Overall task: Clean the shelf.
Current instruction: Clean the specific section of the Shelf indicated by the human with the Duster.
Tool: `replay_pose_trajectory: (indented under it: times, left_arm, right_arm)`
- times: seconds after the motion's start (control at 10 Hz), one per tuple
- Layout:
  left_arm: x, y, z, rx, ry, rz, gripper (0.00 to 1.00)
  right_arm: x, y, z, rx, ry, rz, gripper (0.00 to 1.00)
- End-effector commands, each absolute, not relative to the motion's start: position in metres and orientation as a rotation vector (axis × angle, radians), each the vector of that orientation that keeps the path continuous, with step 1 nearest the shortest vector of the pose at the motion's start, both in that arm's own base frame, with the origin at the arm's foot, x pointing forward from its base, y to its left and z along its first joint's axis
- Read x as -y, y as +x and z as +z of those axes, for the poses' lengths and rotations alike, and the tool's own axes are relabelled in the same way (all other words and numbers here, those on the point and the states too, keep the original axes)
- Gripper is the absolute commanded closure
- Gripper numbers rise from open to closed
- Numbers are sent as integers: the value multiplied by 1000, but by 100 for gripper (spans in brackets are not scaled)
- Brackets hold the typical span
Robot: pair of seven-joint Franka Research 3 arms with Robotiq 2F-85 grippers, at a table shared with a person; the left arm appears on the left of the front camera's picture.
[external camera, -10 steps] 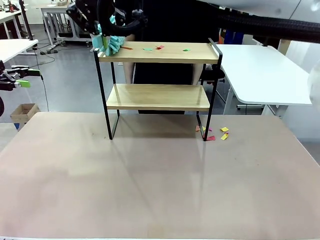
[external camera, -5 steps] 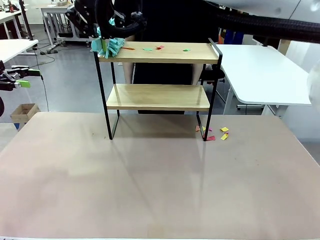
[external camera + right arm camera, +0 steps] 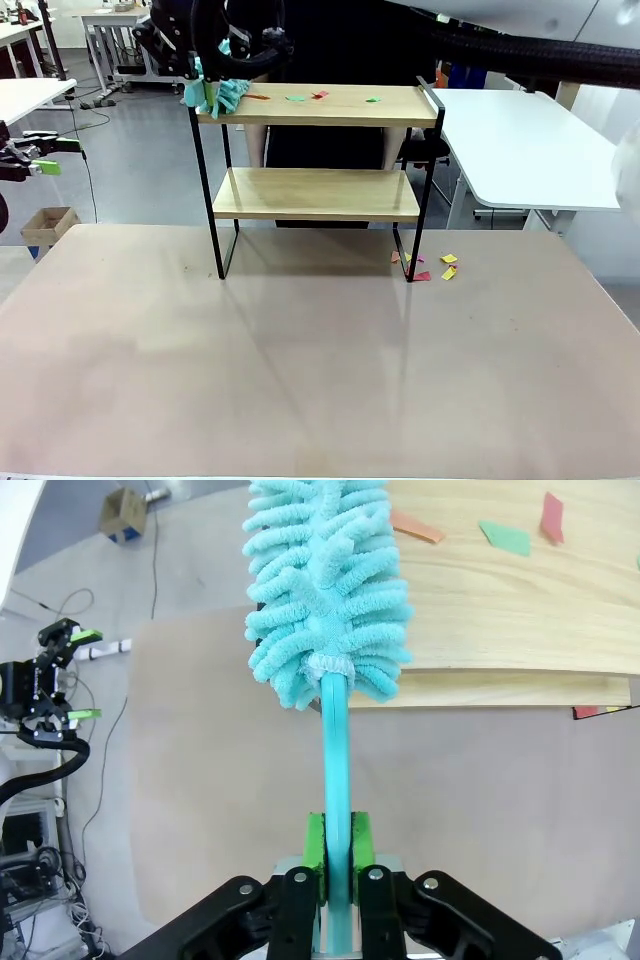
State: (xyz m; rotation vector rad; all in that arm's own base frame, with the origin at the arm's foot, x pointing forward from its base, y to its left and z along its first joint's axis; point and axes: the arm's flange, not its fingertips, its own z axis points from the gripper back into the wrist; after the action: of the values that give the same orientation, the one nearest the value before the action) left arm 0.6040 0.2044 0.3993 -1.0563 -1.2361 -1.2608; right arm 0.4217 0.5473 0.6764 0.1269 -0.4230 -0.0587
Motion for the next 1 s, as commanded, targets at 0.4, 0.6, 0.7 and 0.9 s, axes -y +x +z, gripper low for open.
replay_pose_trajectory:
  times: [0.4,0.6,0.7,0.9]
  left_arm:
    - [-204,603,402,1248,-1052,-1274,0]
    - [-204,603,402,1248,-1052,-1274,0]
    - [-204,603,402,1248,-1052,-1274,0]
    - [-204,603,402,1248,-1052,-1274,0]
  right_arm:
    - [-467,421,655,368,129,-136,87]
    - [-434,423,651,340,129,-163,87]
    - [-418,423,648,319,126,-172,87]
    - [-383,424,640,293,109,-201,87]
